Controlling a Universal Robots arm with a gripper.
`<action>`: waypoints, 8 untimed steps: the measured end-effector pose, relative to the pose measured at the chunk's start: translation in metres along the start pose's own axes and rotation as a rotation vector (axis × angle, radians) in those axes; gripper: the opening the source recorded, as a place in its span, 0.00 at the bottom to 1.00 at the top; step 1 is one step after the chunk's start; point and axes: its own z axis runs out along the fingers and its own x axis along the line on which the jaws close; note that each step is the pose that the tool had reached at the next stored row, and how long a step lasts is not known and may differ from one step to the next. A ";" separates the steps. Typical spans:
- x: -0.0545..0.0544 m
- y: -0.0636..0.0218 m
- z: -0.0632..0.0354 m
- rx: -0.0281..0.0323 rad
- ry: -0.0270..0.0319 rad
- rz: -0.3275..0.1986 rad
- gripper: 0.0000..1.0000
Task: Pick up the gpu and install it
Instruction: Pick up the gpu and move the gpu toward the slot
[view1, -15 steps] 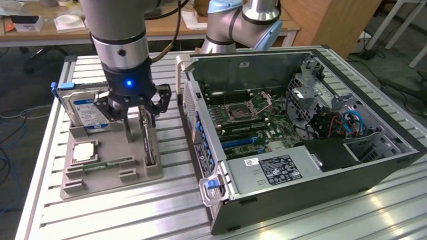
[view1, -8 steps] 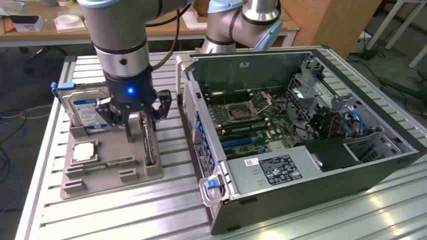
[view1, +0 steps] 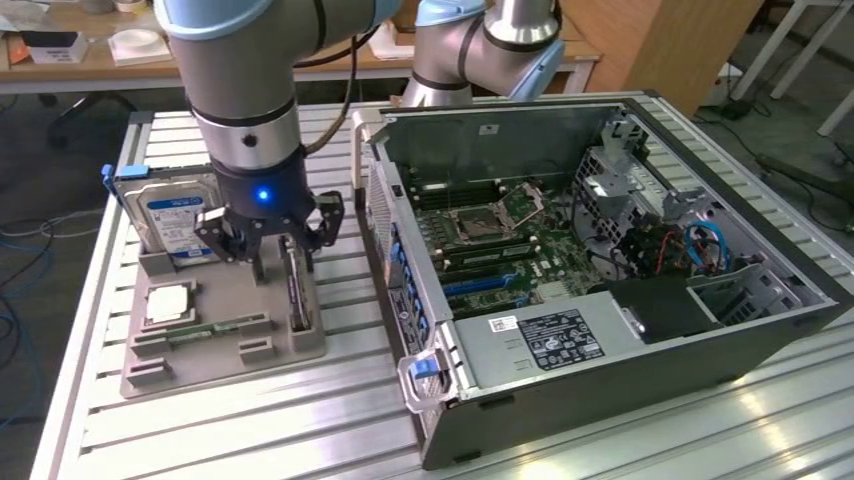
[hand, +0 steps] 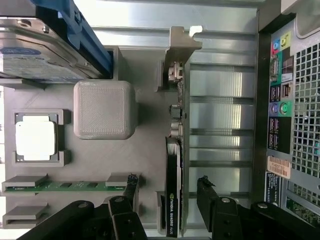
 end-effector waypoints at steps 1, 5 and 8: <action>0.000 -0.0004 0.0015 0.0001 -0.0003 0.000 0.59; 0.000 -0.0014 0.0069 0.0017 -0.0008 0.001 0.59; 0.000 -0.0021 0.0107 0.0032 -0.0013 0.001 0.59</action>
